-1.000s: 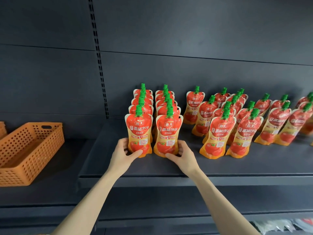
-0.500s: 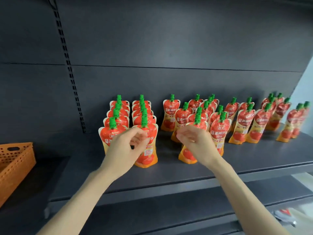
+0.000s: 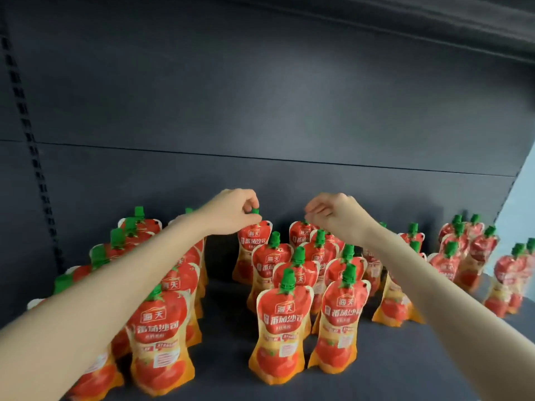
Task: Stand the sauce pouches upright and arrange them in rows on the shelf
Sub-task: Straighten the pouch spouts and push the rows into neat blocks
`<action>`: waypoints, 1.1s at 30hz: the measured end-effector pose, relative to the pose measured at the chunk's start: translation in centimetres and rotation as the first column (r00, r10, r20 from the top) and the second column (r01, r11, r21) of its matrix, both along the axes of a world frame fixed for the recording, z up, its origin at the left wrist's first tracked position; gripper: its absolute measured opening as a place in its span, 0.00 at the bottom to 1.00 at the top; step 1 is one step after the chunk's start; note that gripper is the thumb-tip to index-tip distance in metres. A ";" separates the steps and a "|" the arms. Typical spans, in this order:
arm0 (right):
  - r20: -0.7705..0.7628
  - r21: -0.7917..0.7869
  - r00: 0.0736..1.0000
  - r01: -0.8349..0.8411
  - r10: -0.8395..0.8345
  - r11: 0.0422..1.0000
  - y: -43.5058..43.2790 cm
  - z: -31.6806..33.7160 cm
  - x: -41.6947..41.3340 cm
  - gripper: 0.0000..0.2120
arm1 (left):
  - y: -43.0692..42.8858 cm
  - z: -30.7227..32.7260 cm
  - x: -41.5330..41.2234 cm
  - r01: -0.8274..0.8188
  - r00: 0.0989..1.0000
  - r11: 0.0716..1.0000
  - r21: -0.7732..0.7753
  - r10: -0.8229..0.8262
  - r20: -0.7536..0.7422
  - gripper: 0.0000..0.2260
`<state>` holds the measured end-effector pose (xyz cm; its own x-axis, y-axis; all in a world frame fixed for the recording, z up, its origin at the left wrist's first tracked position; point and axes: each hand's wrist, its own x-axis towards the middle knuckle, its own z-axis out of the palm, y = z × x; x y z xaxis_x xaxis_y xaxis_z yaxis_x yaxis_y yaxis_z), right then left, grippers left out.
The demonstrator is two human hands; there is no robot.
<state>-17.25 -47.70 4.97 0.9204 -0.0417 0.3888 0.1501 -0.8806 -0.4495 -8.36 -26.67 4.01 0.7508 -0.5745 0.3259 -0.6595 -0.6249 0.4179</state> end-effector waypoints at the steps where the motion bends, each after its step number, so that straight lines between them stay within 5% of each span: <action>1: -0.019 -0.007 1.000 -0.004 0.003 1.000 -0.9 -0.1 1.2 0.08 | -0.8 -0.1 0.9 -0.015 1.000 0.999 0.043 0.015 0.005 0.15; 6: -0.101 -0.074 0.994 -0.056 0.049 0.996 -4.6 -1.0 6.4 0.12 | -3.3 -0.8 4.7 -0.068 0.996 0.985 0.158 0.076 -0.041 0.21; 17: -0.349 -0.290 0.934 -0.184 0.075 0.939 -7.2 -2.3 12.8 0.16 | -5.1 -1.2 9.1 -0.070 0.992 0.924 0.377 0.105 -0.072 0.17; 33: -0.373 -0.101 0.885 -0.336 0.277 0.936 -4.0 -2.3 15.0 0.11 | -2.2 -1.6 10.5 0.075 0.980 0.921 0.383 0.002 -0.197 0.06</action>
<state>-2.25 -51.75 2.63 0.9538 0.2998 0.0194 0.2842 -0.8795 -0.3818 2.10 -28.89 2.40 0.7527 -0.6542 -0.0735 -0.6170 -0.7399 0.2680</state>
